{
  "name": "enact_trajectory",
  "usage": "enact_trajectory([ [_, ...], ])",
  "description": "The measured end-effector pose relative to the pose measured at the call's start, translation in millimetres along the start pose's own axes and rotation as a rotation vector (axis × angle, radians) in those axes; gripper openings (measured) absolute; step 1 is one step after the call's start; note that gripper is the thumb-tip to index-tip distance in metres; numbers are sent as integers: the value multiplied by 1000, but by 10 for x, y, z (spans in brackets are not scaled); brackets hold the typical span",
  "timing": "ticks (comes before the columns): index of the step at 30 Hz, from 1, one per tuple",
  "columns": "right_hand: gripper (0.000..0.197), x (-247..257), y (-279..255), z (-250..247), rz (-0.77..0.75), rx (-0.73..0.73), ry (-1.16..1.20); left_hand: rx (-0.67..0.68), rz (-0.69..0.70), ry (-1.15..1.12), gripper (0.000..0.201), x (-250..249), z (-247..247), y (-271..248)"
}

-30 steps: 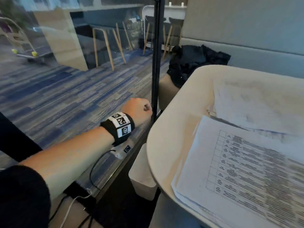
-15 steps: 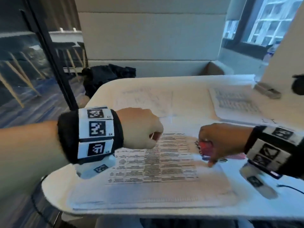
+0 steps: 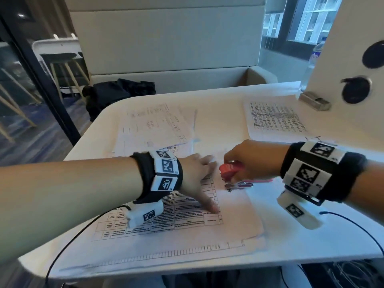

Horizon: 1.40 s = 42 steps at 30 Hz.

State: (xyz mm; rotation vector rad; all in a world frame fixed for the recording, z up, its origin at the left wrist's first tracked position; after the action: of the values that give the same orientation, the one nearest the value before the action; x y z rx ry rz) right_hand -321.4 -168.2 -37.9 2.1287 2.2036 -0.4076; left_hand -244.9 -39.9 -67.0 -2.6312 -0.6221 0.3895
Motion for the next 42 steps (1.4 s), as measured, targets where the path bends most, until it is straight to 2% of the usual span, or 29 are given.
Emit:
enact_trajectory([
  [4,25,-6,98,63,-46,7,-28,87,-61,0,128,29,-7,34],
  [11,23,-29,201,120,-102,77,106,86,-66,-31,124,19,-43,61],
  [12,26,-17,208,124,-122,85,140,84,-68,-29,123,5,-49,49],
  [14,45,36,227,122,-179,86,171,77,-74,-31,118,-28,-68,24],
  [16,56,94,264,128,-261,16,113,74,-80,-32,106,-50,-77,2],
  [20,47,110,267,142,-341,-103,-108,85,-81,-42,96,-28,-61,-6],
  [22,25,142,227,127,-308,-89,-55,88,-73,-45,102,-13,-47,9],
  [23,18,138,225,133,-261,-33,-20,88,-75,-39,110,0,-40,18],
  [25,15,132,225,165,-210,79,14,84,-78,-25,122,29,-18,41],
  [27,18,142,227,163,-233,68,10,84,-77,-25,121,37,-11,46],
  [29,20,174,195,114,-312,-59,-30,91,-81,-33,111,11,-26,15],
  [30,16,199,182,104,-368,-155,-123,86,-76,-47,101,-12,-42,-15],
  [32,22,210,159,117,-455,-318,-295,59,-40,-89,80,-61,-64,-66],
  [34,18,203,128,98,-539,-414,-351,50,-15,-100,72,-90,-75,-104],
  [38,12,240,93,67,-666,-508,-509,69,4,-69,75,-119,-90,-116],
  [40,10,227,108,57,-666,-508,-485,57,-1,-85,71,-120,-97,-122],
  [42,19,221,143,47,-640,-447,-374,52,-13,-93,72,-119,-92,-122],
])
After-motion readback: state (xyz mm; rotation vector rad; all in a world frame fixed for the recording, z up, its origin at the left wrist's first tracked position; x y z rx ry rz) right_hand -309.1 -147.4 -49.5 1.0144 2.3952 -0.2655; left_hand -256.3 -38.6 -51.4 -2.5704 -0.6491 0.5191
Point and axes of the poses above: each hand's wrist, its own y-axis towards the middle knuckle, its own z-axis out of the palm, x = y × z, the point moved 3 cm from there along y, towards the middle knuckle, and after that the axes turned 12 degrees about -y, right-handed, at the moved point
